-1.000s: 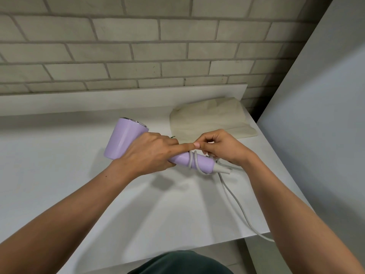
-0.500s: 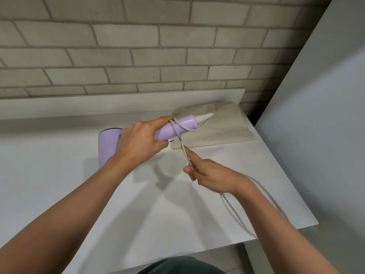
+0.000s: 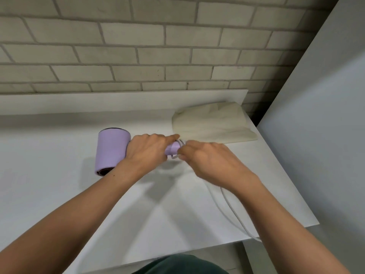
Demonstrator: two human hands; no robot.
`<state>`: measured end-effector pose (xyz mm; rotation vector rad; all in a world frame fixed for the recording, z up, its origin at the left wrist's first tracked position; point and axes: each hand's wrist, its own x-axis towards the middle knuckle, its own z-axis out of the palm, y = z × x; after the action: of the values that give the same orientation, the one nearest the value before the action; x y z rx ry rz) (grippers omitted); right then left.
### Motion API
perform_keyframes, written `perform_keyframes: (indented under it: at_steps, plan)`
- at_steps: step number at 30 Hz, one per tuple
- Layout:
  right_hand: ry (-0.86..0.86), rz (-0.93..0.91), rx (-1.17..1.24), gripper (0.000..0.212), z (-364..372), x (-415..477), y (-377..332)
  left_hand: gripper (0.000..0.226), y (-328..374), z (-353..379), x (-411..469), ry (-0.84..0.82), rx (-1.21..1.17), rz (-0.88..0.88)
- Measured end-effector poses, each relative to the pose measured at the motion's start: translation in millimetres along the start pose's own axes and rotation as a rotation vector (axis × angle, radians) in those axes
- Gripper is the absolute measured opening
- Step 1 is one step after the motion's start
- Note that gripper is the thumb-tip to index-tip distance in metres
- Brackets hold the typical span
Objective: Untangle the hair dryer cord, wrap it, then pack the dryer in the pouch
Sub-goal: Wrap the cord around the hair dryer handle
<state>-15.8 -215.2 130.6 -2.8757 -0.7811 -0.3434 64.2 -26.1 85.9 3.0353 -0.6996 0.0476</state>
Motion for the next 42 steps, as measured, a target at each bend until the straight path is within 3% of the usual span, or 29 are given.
perform_keyframes:
  at_steps: [1, 3, 4, 7, 9, 13, 18, 20, 23, 31, 37, 40, 42]
  plan:
    - [0.055, -0.015, -0.021, 0.019, -1, 4, 5, 0.053, 1, -1, -3, -0.015, 0.022, 0.038]
    - [0.022, 0.026, -0.008, 0.009, -2, 13, 15, 0.023, 5, -5, -6, -0.032, 0.057, 0.106]
    - [-0.004, 0.059, 0.024, 0.014, 0, 17, 21, 0.013, 7, -7, -8, -0.043, 0.074, 0.139]
    - [0.042, 0.116, 0.21, 0.017, 14, 22, 37, 0.05, 6, -8, -11, -0.034, 0.099, 0.219]
    - [0.07, 0.142, 0.309, 0.015, 24, 22, 43, 0.063, 5, -8, -12, -0.017, 0.109, 0.214]
    - [0.115, 0.225, 0.45, 0.014, 36, 17, 42, 0.057, 5, -9, -13, -0.008, 0.11, 0.216]
    - [0.266, 0.273, 0.372, 0.032, 50, 13, 28, 0.051, 2, -6, -15, -0.01, 0.119, 0.227]
    - [0.28, 0.27, 0.39, 0.022, 51, 11, 22, 0.051, 1, -3, -15, -0.004, 0.12, 0.225]
    - [0.174, 0.214, 0.383, 0.017, 49, 7, 19, 0.052, -2, -1, -14, 0.003, 0.127, 0.211]
    - [-0.353, 0.177, 0.301, 0.084, 22, -3, 16, 0.054, -7, -3, -7, -0.003, 0.119, 0.241]
    - [-0.495, 0.139, 0.182, 0.1, 36, -1, 23, 0.053, 0, 3, -3, -0.018, 0.152, 0.241]
    - [-0.443, 0.142, 0.152, 0.105, 54, 0, 22, 0.053, 4, 3, -1, -0.035, 0.147, 0.239]
    - [-0.366, 0.165, 0.153, 0.095, 63, 1, 23, 0.056, 8, 3, 0, -0.039, 0.136, 0.24]
